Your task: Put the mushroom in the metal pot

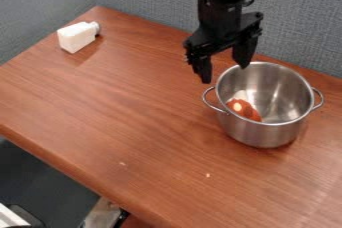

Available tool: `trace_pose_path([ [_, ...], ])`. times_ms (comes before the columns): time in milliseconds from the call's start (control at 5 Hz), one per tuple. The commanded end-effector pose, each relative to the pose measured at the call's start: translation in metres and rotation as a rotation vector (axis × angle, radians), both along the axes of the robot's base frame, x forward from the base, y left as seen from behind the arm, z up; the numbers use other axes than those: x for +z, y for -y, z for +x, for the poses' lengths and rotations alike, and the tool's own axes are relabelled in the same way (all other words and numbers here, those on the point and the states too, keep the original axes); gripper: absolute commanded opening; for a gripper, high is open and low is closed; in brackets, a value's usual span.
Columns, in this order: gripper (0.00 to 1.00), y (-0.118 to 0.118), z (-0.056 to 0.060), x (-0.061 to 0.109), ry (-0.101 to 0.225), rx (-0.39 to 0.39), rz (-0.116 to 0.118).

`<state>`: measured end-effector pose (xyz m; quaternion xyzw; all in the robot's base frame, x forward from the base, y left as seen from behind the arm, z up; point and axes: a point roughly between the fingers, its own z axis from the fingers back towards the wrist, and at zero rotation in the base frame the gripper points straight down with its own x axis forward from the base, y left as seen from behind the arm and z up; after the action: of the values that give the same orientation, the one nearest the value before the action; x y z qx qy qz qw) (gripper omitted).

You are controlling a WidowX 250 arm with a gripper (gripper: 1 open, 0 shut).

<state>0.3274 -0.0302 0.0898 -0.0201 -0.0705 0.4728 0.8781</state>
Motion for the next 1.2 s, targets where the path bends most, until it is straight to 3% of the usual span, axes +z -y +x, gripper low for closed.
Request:
trace_pose_path([
  [0, 1.00, 0.012, 0.001, 0.021, 0.038, 0.031, 0.033],
  [200, 1.00, 0.023, 0.005, 0.017, 0.006, 0.074, 0.064],
  [400, 1.00, 0.015, -0.002, -0.003, 0.001, 0.121, 0.089],
  [600, 1.00, 0.005, -0.011, -0.023, 0.007, 0.180, 0.092],
  [800, 0.00, -0.020, -0.011, -0.037, 0.039, 0.219, 0.063],
  [1000, 1.00, -0.028, -0.004, -0.038, 0.074, 0.233, 0.038],
])
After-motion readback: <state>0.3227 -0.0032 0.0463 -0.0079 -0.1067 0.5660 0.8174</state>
